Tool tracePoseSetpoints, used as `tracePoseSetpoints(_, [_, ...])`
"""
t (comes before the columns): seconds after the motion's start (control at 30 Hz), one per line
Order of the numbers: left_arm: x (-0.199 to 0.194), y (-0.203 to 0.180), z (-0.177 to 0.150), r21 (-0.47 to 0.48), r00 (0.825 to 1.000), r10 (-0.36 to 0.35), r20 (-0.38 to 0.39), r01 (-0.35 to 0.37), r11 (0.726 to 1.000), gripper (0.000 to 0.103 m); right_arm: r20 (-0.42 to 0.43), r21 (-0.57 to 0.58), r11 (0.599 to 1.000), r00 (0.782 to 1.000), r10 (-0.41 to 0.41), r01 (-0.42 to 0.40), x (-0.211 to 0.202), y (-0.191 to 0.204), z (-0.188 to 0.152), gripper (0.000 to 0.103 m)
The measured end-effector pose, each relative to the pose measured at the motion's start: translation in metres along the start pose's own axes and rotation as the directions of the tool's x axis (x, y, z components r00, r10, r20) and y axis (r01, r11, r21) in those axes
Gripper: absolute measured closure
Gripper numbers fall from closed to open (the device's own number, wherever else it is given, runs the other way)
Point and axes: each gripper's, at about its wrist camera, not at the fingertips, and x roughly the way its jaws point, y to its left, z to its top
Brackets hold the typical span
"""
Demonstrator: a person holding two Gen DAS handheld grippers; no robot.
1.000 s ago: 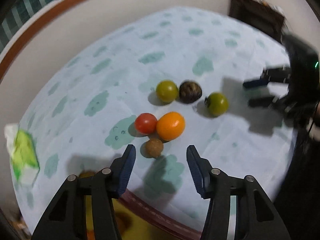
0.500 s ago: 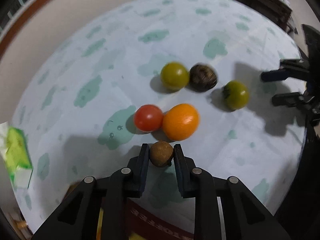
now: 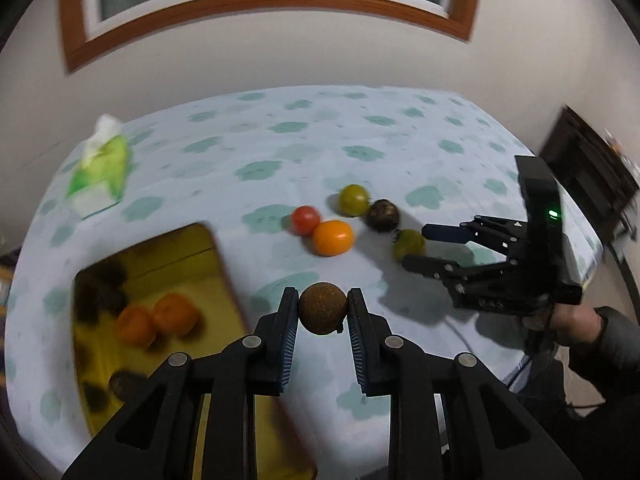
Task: Organize fruits
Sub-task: 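Place the kiwi in the tin with the left gripper while the right gripper grasps a green lime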
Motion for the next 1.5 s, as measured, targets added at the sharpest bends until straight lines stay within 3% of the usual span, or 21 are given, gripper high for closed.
tracePoseSetpoints(0.1, [-0.016,0.014,-0.015,-0.050,0.997,0.063,0.031,-0.062,0.997,0.077,-0.023,0.008,1.000,1.000,0.002,-0.002,0.010,-0.002,0.006,0.050])
tracePoseSetpoints(0.2, [-0.029,0.029,-0.034,-0.104,0.986,0.161,0.050,-0.155,0.982,0.077,-0.070,0.011,1.000,0.998,-0.010,0.011,0.021,-0.003,0.008,0.069])
tracePoseSetpoints(0.23, [-0.031,0.035,-0.040,-0.127,0.983,0.179,0.049,-0.172,0.977,0.077,-0.066,0.003,1.000,0.998,-0.016,0.016,0.020,-0.002,0.009,0.070])
tracePoseSetpoints(0.33, [-0.036,0.061,-0.065,-0.225,0.977,0.211,0.025,-0.200,0.954,0.077,-0.072,0.003,1.000,0.997,-0.013,0.013,0.017,0.004,0.004,0.071])
tracePoseSetpoints(0.43, [-0.032,0.085,-0.089,-0.263,0.962,0.272,-0.022,-0.268,0.927,0.077,-0.049,0.025,1.000,0.999,0.019,-0.017,-0.001,0.013,-0.005,0.071])
tracePoseSetpoints(0.57, [-0.026,0.101,-0.102,-0.319,0.966,0.255,-0.038,-0.254,0.913,0.077,-0.009,0.010,0.999,0.999,0.035,-0.035,-0.029,0.029,-0.011,0.071])
tracePoseSetpoints(0.83, [-0.013,0.099,-0.103,-0.301,0.968,0.248,-0.030,-0.246,0.921,0.077,0.039,0.023,0.997,0.997,0.067,-0.068,-0.061,0.047,-0.004,0.071])
tracePoseSetpoints(0.97, [-0.007,0.094,-0.100,-0.275,0.961,0.276,-0.014,-0.269,0.923,0.077,0.048,0.004,0.997,0.996,0.076,-0.076,-0.069,0.059,0.000,0.071])
tracePoseSetpoints(1.5, [-0.005,0.094,-0.109,-0.236,0.938,0.347,0.013,-0.334,0.913,0.076,0.029,-0.115,0.984,0.989,0.142,-0.138,-0.066,0.116,0.023,0.071])
